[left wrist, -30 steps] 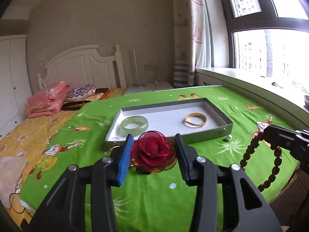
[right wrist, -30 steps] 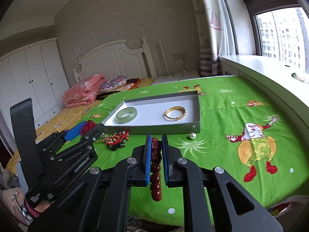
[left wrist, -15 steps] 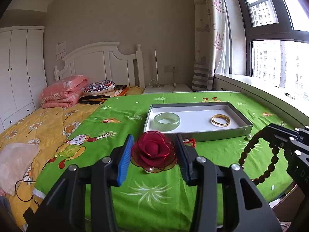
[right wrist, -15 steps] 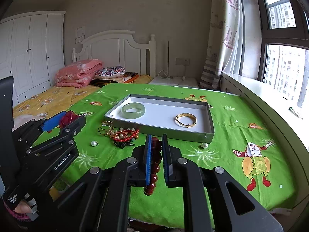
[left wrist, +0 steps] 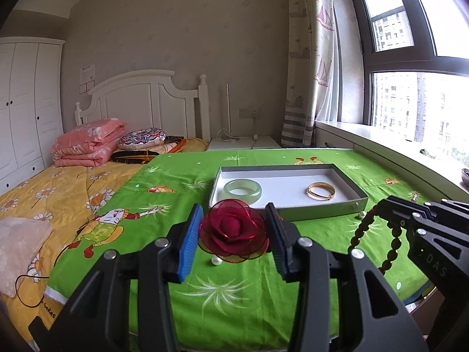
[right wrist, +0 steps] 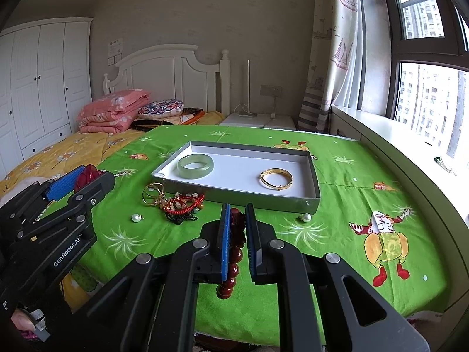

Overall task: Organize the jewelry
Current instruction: 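Set the red flower on the jade bangle while the right tool drops the beads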

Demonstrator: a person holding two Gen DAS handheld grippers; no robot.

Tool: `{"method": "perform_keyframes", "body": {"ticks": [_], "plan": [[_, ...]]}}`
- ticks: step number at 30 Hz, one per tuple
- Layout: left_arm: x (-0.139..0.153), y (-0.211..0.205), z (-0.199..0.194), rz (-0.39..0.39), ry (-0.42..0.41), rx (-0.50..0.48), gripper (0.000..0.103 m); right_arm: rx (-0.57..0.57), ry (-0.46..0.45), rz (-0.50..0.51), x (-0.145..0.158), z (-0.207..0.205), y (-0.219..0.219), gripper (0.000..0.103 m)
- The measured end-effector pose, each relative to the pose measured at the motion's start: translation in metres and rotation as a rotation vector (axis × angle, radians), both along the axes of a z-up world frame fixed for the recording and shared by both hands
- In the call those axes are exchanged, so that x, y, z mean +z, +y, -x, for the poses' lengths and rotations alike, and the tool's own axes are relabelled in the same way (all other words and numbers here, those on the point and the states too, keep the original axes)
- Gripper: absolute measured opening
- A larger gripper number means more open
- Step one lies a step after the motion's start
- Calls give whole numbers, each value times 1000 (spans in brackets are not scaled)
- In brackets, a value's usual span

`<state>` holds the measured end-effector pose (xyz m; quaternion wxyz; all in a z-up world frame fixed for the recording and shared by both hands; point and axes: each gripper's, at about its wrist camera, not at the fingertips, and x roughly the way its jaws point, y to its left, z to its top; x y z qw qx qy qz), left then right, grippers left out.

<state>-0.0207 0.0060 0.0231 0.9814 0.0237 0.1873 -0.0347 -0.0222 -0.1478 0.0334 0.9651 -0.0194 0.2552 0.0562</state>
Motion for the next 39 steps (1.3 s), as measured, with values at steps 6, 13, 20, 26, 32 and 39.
{"method": "perform_keyframes", "body": {"ticks": [6, 13, 20, 26, 32, 39], "plan": [[-1, -2, -11, 1, 30, -13, 43, -5, 3, 2, 0, -7, -3, 12], [2, -13, -52, -17, 70, -35, 43, -14, -9, 6, 9, -44, -6, 12], [4, -21, -121, 0, 132, -17, 43, -45, -14, 17, 21, -105, -15, 12], [8, -29, -187, 17, 169, -5, 43, -61, 6, -5, 26, -156, -29, 12], [-3, -32, -240, 9, 232, 34, 43, -55, 41, -11, 20, -201, -32, 12], [-27, -38, -269, -26, 294, 48, 44, -101, 142, 1, -13, -238, -36, 13]]}}
